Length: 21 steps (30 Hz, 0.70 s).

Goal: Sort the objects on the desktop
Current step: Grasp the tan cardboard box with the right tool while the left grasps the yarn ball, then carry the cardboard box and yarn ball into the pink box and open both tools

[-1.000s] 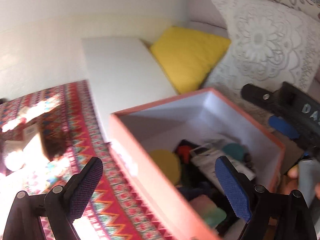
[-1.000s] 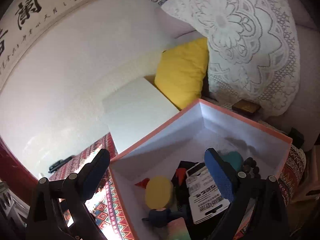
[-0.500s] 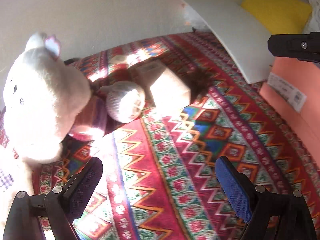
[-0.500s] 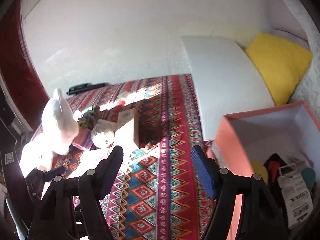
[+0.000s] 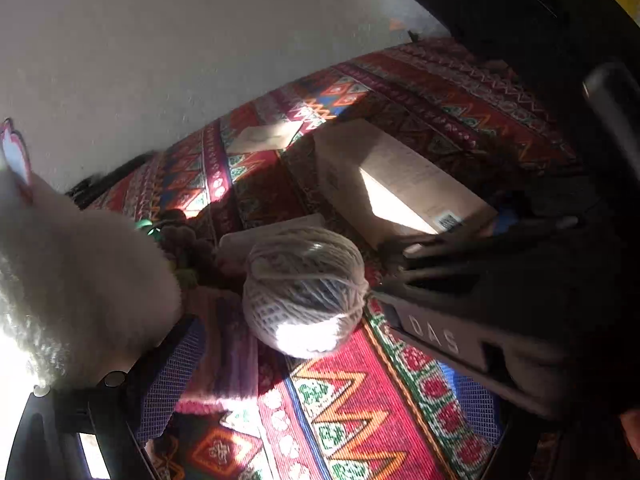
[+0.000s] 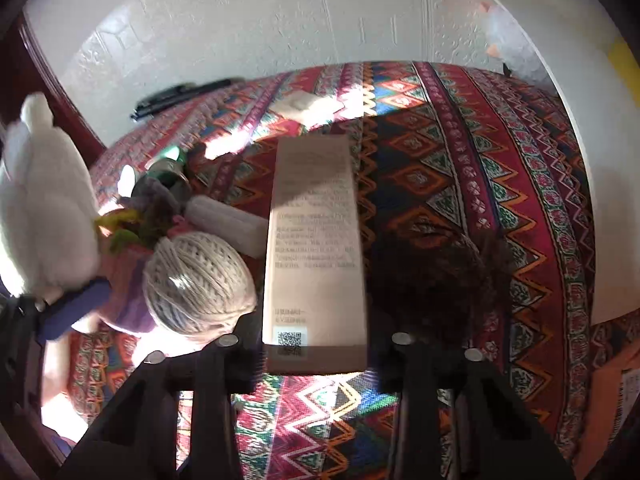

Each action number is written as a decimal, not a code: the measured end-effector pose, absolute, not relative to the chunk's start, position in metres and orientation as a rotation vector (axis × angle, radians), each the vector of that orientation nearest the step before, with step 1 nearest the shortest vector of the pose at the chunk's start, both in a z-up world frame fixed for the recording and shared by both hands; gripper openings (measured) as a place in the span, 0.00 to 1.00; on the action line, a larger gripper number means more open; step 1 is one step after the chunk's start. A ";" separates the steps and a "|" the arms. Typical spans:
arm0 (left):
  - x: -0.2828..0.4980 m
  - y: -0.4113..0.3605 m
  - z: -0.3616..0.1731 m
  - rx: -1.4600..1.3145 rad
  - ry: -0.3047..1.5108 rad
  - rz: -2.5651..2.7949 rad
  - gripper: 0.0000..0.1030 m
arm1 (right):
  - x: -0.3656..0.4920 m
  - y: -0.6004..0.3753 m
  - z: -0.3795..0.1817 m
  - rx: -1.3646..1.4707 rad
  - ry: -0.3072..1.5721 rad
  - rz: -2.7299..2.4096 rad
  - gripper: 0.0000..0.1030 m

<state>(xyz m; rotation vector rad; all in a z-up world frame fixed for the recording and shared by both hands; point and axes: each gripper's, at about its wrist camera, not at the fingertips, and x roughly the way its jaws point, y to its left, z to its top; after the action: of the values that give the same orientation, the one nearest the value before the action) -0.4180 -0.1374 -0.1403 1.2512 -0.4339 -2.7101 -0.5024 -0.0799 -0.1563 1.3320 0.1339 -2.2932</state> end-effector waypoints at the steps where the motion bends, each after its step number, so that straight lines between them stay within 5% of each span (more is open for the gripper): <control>1: -0.426 -0.138 -0.142 1.251 -0.450 -2.711 0.95 | -0.505 -0.079 -0.159 1.343 0.113 -2.280 0.37; 7: -0.446 -0.144 -0.156 1.352 -0.425 -2.708 0.90 | -0.517 -0.043 -0.148 1.379 -0.087 -2.276 0.37; 8: -0.443 -0.143 -0.155 1.374 -0.405 -2.721 0.67 | -0.515 -0.037 -0.138 1.358 -0.101 -2.288 0.37; 9: -0.438 -0.145 -0.150 1.382 -0.347 -2.737 0.54 | -0.511 -0.031 -0.126 1.332 -0.117 -2.293 0.37; 13: -0.411 -0.153 -0.134 1.411 -0.071 -2.805 0.53 | -0.477 -0.012 -0.073 1.207 -0.152 -2.344 0.37; 21: -0.290 -0.127 -0.081 1.240 0.149 -2.946 0.53 | -0.387 0.056 -0.023 1.062 -0.445 -2.373 0.37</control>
<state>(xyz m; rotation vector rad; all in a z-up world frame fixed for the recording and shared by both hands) -0.2903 -0.1273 -0.0811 1.2398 0.1490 -2.9459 -0.3875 0.0559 -0.0235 1.0616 -0.4447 -2.3726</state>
